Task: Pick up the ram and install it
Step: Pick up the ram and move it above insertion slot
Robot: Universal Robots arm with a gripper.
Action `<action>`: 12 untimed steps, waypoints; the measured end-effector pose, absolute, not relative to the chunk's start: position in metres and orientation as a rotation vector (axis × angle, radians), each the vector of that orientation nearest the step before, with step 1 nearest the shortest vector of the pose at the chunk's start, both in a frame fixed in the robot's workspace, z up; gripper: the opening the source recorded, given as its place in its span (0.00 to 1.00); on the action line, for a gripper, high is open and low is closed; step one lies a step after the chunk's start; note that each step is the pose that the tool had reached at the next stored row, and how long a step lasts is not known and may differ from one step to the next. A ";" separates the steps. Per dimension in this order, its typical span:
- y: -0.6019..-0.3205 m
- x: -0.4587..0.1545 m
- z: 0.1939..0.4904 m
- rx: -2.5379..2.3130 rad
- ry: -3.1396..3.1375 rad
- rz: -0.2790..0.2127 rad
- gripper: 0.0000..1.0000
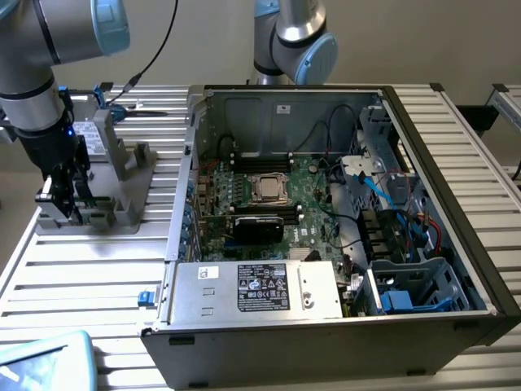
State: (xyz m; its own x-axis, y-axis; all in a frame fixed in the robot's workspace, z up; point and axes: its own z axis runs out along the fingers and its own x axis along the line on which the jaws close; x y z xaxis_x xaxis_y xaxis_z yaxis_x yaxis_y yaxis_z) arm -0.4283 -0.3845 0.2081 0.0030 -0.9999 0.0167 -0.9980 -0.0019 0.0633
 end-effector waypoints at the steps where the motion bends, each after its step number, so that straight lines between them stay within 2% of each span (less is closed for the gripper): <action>1: -0.385 -0.428 0.208 2.184 -2.178 -0.051 0.59; 6: -0.385 -0.428 0.208 2.184 -2.178 -0.051 0.61; 7: -0.385 -0.428 0.208 2.184 -2.178 -0.051 0.67; 12: -0.385 -0.428 0.208 2.184 -2.178 -0.051 0.67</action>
